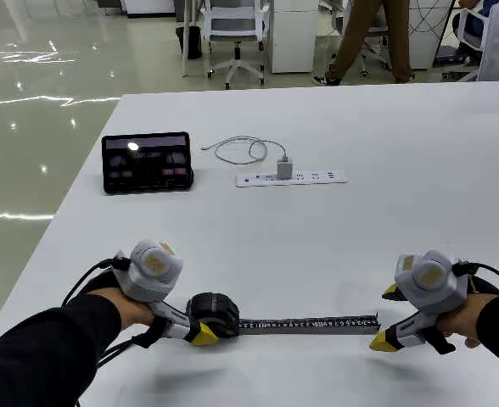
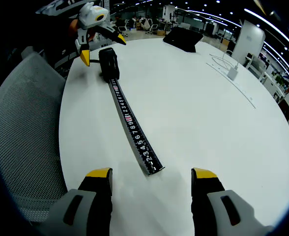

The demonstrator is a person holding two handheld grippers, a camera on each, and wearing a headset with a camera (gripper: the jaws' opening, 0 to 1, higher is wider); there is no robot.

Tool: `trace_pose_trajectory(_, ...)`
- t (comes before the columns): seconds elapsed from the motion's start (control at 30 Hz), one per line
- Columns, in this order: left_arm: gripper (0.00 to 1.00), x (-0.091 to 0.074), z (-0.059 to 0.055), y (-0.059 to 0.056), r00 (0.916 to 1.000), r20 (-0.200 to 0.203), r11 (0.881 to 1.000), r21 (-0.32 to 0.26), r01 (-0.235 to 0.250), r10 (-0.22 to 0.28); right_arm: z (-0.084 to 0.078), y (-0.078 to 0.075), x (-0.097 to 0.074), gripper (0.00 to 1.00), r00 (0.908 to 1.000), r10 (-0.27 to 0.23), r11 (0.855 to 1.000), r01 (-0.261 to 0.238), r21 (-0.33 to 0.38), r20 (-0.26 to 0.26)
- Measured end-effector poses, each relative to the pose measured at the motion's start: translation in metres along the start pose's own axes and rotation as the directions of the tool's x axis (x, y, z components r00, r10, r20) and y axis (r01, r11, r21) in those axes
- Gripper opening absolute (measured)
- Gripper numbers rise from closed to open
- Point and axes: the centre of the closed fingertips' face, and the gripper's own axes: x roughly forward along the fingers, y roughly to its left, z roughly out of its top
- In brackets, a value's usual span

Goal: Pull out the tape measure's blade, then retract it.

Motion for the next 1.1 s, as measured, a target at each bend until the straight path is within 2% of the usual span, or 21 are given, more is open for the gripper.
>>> trace_pose_trajectory(0.03,1.00,-0.003,0.002,0.000,0.9989,0.048,1.000,-0.018,0.001,0.000,0.001,0.000,-0.002,0.62,0.9997,-0.011,0.999,0.010,0.041,0.024)
trace_pose_trajectory(0.07,1.00,-0.007,0.001,0.004,0.9974,0.069,0.999,-0.046,-0.017,0.020,0.003,0.001,-0.006,0.64,0.9986,-0.018,0.997,0.015,0.075,0.049)
trace_pose_trajectory(0.1,1.00,-0.009,-0.003,0.006,0.9974,0.066,0.998,-0.058,-0.024,0.028,0.003,0.001,-0.008,0.68,0.9981,-0.024,0.996,0.019,0.085,0.057)
trace_pose_trajectory(0.13,1.00,-0.013,-0.004,0.007,0.9963,0.080,0.998,-0.060,-0.028,0.033,0.004,0.003,-0.013,0.69,0.9972,-0.034,0.996,0.028,0.080,0.066)
trace_pose_trajectory(0.23,1.00,-0.025,0.000,0.002,0.9887,0.144,0.998,-0.061,-0.034,0.042,0.003,0.003,-0.021,0.69,0.9931,-0.070,0.995,0.063,0.078,0.094)
trace_pose_trajectory(0.37,1.00,-0.037,-0.008,0.002,0.9812,0.173,0.995,-0.072,-0.074,0.086,0.001,0.005,-0.032,0.73,0.9842,-0.116,0.990,0.103,0.101,0.134)
trace_pose_trajectory(0.4,1.00,-0.041,-0.012,0.002,0.9788,0.181,0.992,-0.093,-0.080,0.096,-0.002,0.006,-0.035,0.73,0.9822,-0.126,0.988,0.112,0.103,0.140)
trace_pose_trajectory(0.47,1.00,-0.047,-0.017,0.000,0.9750,0.195,0.989,-0.125,-0.083,0.107,-0.006,0.007,-0.039,0.74,0.9771,-0.149,0.984,0.131,0.119,0.152)
trace_pose_trajectory(0.57,1.00,-0.053,-0.024,-0.003,0.9712,0.204,0.986,-0.135,-0.097,0.123,-0.010,0.012,-0.044,0.76,0.9689,-0.172,0.976,0.143,0.167,0.178)
trace_pose_trajectory(0.67,1.00,-0.059,-0.027,-0.005,0.9656,0.218,0.984,-0.141,-0.112,0.142,-0.016,0.015,-0.047,0.77,0.9636,-0.196,0.972,0.166,0.166,0.182)
trace_pose_trajectory(0.73,1.00,-0.062,-0.029,-0.008,0.9654,0.214,0.982,-0.145,-0.120,0.150,-0.017,0.017,-0.050,0.79,0.9584,-0.210,0.970,0.180,0.164,0.193)
trace_pose_trajectory(0.9,1.00,-0.071,-0.026,-0.015,0.9589,0.230,0.980,-0.146,-0.135,0.166,-0.020,0.019,-0.057,0.81,0.9453,-0.240,0.959,0.196,0.203,0.221)
trace_pose_trajectory(1.03,1.00,-0.076,-0.029,-0.017,0.9534,0.237,0.975,-0.160,-0.152,0.187,-0.024,0.027,-0.057,0.82,0.9441,-0.242,0.959,0.198,0.202,0.224)
trace_pose_trajectory(1.1,1.00,-0.077,-0.031,-0.019,0.9536,0.236,0.974,-0.169,-0.149,0.187,-0.027,0.029,-0.058,0.82,0.9441,-0.245,0.958,0.201,0.204,0.221)
